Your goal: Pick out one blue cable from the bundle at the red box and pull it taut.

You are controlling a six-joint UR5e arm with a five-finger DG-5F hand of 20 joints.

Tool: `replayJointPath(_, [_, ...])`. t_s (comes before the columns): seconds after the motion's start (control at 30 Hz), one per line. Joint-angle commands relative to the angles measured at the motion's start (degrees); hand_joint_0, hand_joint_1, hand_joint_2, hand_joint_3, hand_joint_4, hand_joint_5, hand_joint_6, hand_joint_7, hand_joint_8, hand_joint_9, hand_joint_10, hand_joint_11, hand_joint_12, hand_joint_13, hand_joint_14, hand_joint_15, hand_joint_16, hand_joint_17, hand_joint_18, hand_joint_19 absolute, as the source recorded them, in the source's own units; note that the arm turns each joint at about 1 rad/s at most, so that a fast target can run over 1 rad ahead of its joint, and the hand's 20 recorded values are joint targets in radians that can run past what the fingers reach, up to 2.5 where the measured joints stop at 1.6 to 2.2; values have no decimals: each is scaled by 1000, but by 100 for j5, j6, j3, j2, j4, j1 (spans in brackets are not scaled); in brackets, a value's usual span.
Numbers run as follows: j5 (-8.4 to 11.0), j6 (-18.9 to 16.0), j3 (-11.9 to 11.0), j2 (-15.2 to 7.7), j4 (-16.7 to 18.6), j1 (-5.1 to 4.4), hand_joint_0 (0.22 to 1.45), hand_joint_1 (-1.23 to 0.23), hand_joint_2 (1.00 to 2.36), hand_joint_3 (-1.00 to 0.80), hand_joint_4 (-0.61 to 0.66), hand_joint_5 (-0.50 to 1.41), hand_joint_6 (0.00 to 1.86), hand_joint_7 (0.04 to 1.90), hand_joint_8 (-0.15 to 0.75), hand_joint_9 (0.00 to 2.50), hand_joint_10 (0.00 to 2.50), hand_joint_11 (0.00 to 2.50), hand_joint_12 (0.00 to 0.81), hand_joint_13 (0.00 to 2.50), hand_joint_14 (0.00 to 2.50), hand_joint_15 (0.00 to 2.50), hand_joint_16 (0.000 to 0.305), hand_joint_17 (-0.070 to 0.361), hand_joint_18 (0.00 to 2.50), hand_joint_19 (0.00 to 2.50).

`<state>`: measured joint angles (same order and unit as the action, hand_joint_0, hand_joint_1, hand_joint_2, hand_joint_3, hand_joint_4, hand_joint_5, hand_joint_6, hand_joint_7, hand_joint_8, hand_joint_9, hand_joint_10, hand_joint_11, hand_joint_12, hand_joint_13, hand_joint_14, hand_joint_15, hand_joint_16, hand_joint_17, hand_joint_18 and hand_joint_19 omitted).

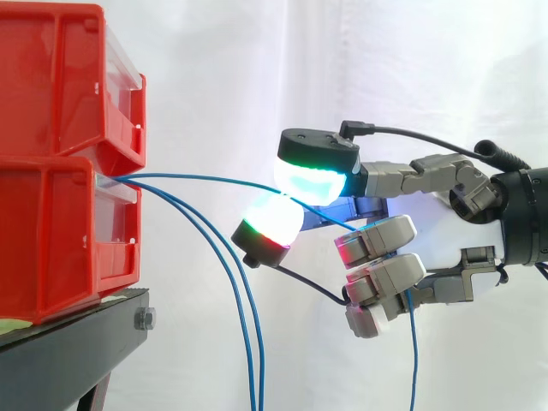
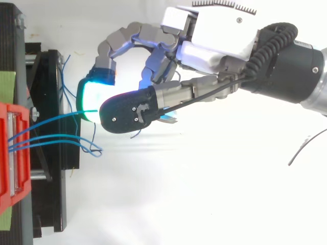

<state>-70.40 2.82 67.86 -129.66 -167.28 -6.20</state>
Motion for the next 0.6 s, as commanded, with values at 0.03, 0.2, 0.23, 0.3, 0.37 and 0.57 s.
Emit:
replayJointPath(0.03, [-9, -18, -1, 2, -50, -4, 715, -783, 1026, -1, -305, -147, 978, 1210, 224, 1384, 419, 1508, 280, 1459, 59, 1643, 45, 100, 1009, 938])
replayJointPath(0.2, [-123, -89, -1, -6, -111, -22, 712, -793, 1022, 12, -294, -138, 978, 1160, 236, 1435, 409, 1539, 286, 1496, 65, 1654, 46, 104, 1057, 941])
replayJointPath(0.23, [-167, -106, -1, 2, -129, -22, 694, -794, 1021, -15, -260, -139, 977, 1098, 238, 1438, 414, 1537, 297, 1509, 57, 1659, 47, 107, 1072, 934])
replayJointPath(0.3, [-255, -150, -1, 2, -147, -30, 672, -789, 1020, -71, -181, -144, 966, 1087, 237, 1444, 404, 1540, 301, 1512, 66, 1645, 48, 109, 1077, 946])
replayJointPath(0.37, [-308, -194, -1, 2, -164, -30, 634, -754, 1021, -179, -84, -152, 957, 1020, 220, 1432, 355, 1560, 280, 1492, 42, 1672, 46, 103, 1033, 975])
replayJointPath(0.57, [-290, -212, -1, 2, -191, -39, 616, -698, 1014, -336, 3, -155, 941, 978, 223, 1405, 348, 1536, 281, 1482, 30, 1645, 45, 101, 995, 979])
